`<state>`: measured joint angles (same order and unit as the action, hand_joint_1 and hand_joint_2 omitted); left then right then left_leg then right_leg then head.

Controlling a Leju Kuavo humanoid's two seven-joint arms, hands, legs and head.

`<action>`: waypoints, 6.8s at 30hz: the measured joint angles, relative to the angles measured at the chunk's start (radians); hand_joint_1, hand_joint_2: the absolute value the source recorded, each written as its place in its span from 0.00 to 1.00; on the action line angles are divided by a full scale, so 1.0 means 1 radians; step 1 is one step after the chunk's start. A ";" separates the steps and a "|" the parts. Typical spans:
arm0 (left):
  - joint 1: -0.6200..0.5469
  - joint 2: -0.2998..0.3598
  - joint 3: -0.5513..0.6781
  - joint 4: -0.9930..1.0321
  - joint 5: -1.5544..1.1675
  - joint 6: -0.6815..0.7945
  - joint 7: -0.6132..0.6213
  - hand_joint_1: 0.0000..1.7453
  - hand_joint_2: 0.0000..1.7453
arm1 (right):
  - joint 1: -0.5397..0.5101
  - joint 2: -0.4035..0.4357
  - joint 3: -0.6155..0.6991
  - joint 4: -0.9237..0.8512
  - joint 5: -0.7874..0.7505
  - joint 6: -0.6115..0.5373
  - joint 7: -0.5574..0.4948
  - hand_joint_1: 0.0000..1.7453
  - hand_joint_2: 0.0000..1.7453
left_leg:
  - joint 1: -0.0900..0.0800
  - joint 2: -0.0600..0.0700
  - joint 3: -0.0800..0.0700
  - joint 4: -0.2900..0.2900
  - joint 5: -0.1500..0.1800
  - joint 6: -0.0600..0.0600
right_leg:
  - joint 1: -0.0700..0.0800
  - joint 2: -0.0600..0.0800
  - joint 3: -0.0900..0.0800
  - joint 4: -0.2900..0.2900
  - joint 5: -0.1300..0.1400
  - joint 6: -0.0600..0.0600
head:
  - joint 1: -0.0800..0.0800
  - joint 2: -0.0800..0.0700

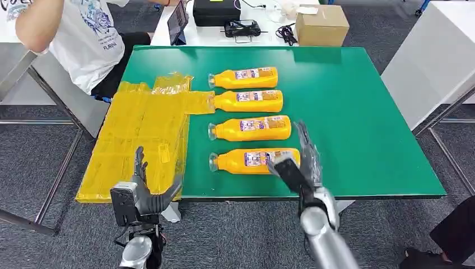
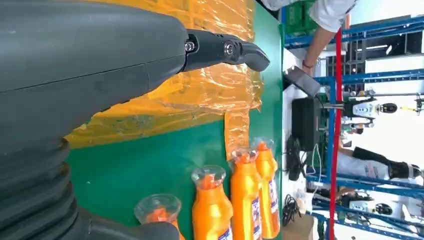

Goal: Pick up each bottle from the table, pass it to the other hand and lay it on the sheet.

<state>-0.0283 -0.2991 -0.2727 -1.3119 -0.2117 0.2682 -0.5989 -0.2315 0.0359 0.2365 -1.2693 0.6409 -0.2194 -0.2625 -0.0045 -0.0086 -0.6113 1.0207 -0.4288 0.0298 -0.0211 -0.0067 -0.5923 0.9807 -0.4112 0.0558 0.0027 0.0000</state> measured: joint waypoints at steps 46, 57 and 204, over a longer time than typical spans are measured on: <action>-0.116 0.000 -0.008 0.188 0.021 -0.021 -0.036 0.00 1.00 | -0.431 -0.206 0.441 0.331 -0.549 0.681 -0.021 0.00 1.00 | 0.000 -0.001 -0.002 0.000 0.001 0.001 | 0.000 0.000 -0.001 0.000 0.003 -0.001 | 0.000 0.000; -0.123 0.002 -0.005 0.210 0.036 0.004 -0.029 0.00 1.00 | -0.413 -0.404 0.613 0.175 -0.510 0.581 0.070 0.00 1.00 | -0.001 -0.001 -0.003 0.001 0.001 0.001 | 0.000 0.000 -0.002 0.000 0.003 -0.001 | 0.000 0.000; -0.096 0.002 -0.031 0.243 0.058 -0.062 0.006 0.00 1.00 | -0.488 -0.270 0.634 0.507 -0.200 0.450 0.123 1.00 1.00 | 0.000 -0.001 -0.003 0.000 0.001 0.001 | 0.000 0.000 -0.002 0.000 0.003 -0.001 | 0.000 0.000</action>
<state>-0.1248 -0.2968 -0.3033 -1.0689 -0.1534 0.2060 -0.5924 -0.7200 -0.2343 0.8705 -0.7619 0.4406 0.2306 -0.1396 -0.0048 -0.0094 -0.6138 1.0211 -0.4277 0.0308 -0.0210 -0.0070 -0.5942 0.9809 -0.4086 0.0551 0.0027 0.0000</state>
